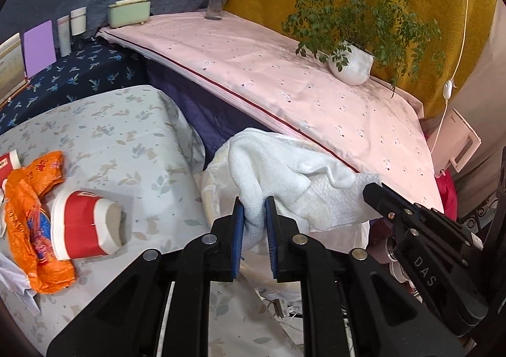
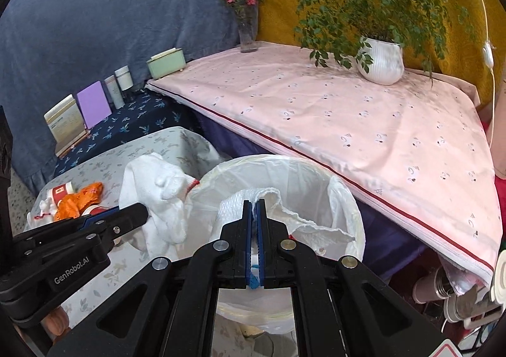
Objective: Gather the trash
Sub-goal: 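Carry glove and cloth over the wastebasket and open both tools, then return both tools to the table and grasp the white paper with the left tool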
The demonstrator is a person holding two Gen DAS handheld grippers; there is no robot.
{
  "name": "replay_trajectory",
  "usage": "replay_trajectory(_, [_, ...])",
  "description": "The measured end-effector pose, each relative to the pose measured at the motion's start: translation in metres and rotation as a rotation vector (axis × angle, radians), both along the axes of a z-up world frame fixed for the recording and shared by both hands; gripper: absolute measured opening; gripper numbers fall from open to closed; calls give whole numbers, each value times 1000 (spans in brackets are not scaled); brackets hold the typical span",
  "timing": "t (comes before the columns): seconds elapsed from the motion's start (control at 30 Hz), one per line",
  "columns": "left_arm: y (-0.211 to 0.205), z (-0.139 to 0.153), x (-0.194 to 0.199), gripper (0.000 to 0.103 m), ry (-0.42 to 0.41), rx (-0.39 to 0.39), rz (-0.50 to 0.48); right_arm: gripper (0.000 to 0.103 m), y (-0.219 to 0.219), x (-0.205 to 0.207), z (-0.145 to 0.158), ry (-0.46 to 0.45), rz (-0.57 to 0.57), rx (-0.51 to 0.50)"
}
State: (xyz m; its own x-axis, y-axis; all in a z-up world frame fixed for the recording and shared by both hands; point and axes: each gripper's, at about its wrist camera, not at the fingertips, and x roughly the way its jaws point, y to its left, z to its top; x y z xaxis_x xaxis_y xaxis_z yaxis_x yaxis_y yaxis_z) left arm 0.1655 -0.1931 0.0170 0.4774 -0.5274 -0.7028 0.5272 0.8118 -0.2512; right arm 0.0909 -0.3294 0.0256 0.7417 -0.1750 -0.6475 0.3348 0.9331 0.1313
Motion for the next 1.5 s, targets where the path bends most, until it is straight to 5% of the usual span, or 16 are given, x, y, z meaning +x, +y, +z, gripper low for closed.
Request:
replay_trajectory(0.13, [-2, 0, 0, 32, -2, -2, 11, 9, -2, -2, 1, -1, -6, -8])
replay_trajectory(0.6, [38, 7, 4, 42, -18, -3, 118, 31, 24, -2, 14, -29, 36, -30])
replay_trajectory(0.87, [87, 10, 4, 45, -26, 8, 228, 36, 57, 3, 19, -37, 93, -39])
replay_trajectory(0.93, [100, 10, 3, 59, -34, 17, 269, 40, 66, 4, 20, -38, 107, -42])
replay_trajectory(1.27, [182, 1, 1, 72, -17, 65, 472, 45, 113, 12, 18, -30, 188, -35])
replay_trajectory(1.33, [200, -3, 1, 84, 2, 74, 514, 45, 123, 14, 15, -23, 209, -34])
replay_trajectory(1.5, [238, -16, 1, 84, 37, 83, 590, 45, 150, 19, 10, -6, 258, -30])
